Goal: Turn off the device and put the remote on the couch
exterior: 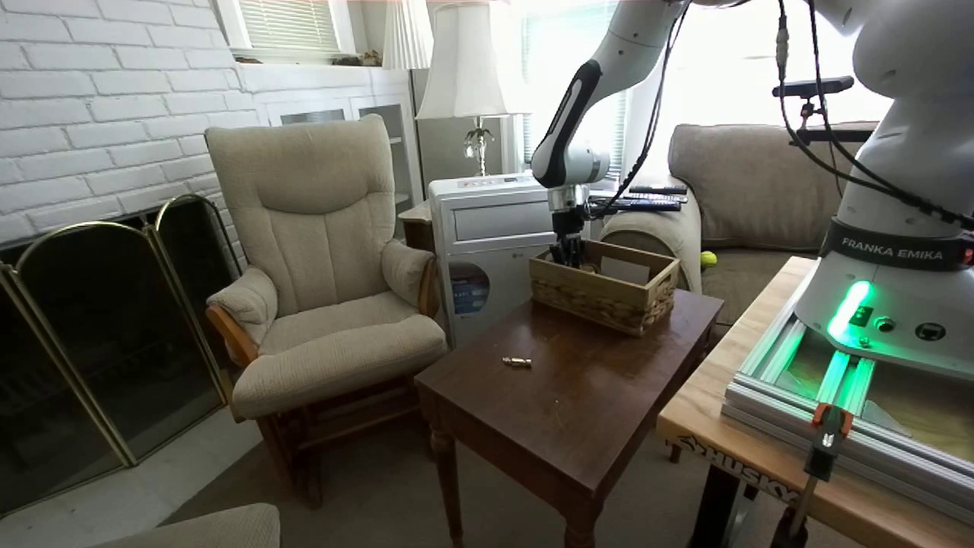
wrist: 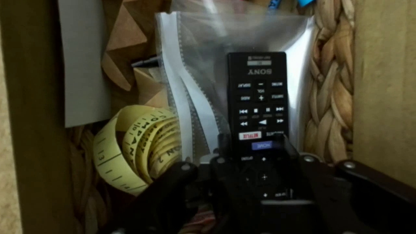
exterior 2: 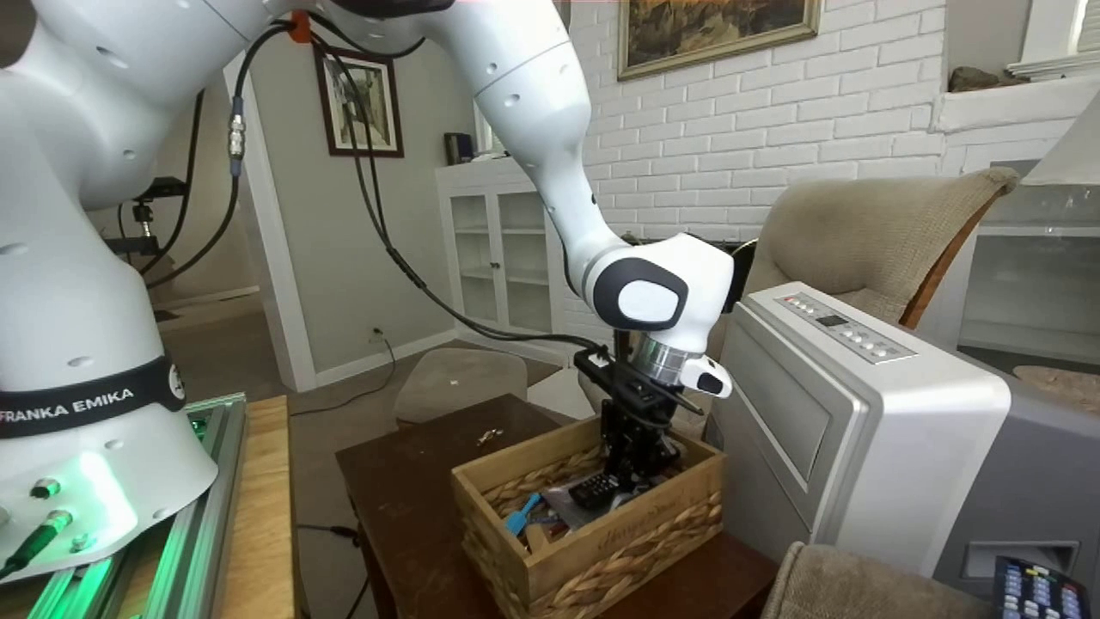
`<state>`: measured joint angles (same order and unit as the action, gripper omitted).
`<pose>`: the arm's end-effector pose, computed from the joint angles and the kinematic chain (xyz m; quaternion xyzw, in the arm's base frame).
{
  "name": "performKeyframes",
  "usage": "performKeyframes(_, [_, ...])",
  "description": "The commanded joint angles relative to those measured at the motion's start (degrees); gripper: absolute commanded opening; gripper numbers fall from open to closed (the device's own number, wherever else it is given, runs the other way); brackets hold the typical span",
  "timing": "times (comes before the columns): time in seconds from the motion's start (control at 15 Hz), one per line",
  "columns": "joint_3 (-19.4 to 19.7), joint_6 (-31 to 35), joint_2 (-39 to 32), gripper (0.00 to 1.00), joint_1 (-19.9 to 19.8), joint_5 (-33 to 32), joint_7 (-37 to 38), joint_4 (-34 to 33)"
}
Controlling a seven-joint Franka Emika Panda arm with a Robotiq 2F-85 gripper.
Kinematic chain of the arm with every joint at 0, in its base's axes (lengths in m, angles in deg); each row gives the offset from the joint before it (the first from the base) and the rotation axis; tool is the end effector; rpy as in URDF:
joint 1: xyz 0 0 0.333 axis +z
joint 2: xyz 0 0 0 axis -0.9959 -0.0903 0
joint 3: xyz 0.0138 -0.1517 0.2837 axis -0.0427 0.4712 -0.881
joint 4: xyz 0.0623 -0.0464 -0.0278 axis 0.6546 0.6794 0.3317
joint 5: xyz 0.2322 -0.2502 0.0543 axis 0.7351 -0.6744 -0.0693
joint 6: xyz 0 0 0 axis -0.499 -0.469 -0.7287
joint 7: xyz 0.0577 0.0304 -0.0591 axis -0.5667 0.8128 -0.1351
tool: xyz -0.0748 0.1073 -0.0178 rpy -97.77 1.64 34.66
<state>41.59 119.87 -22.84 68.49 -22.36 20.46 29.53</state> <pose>0.5558 -0.1299 0.0550 -0.9880 -0.0180 0.1260 0.0870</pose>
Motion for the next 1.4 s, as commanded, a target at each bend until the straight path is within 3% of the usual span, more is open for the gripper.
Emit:
performKeyframes(0.0, [0.3, 0.5, -1.26, 0.5, 0.74, 0.2, 1.3, -0.62])
performKeyframes(0.07, [0.33, 0.57, -1.34, 0.42, 0.78, 0.18, 1.32, -0.59])
performKeyframes(0.27, [0.35, 0.67, -1.39, 0.47, 0.9, 0.17, 1.43, -0.57])
performKeyframes(0.33, [0.34, 0.73, -1.41, 0.54, 0.94, 0.21, 1.52, -0.59])
performKeyframes(0.47, [0.33, 0.76, -1.4, 0.58, 0.98, 0.26, 1.67, -0.56])
performKeyframes(0.53, [0.32, 0.79, -1.44, 0.77, 1.03, 0.24, 1.73, -0.54])
performKeyframes(0.73, [0.3, 0.77, -1.61, 0.89, 1.26, 0.22, 2.0, -0.54])
performKeyframes(0.93, [0.36, 0.8, -1.79, 0.82, 1.46, 0.18, 2.23, -0.57])
performKeyframes(1.0, [0.37, 0.82, -1.8, 0.69, 1.48, 0.17, 2.25, -0.56])
performKeyframes(1.07, [0.38, 0.83, -1.8, 0.64, 1.48, 0.16, 2.26, -0.56])
performKeyframes(1.13, [0.39, 0.85, -1.81, 0.49, 1.52, 0.15, 2.3, -0.56])
performKeyframes(1.27, [0.4, 0.9, -1.87, 0.37, 1.55, 0.14, 2.31, -0.57])
performKeyframes(1.33, [0.41, 0.93, -1.88, 0.38, 1.58, 0.13, 2.31, -0.57])
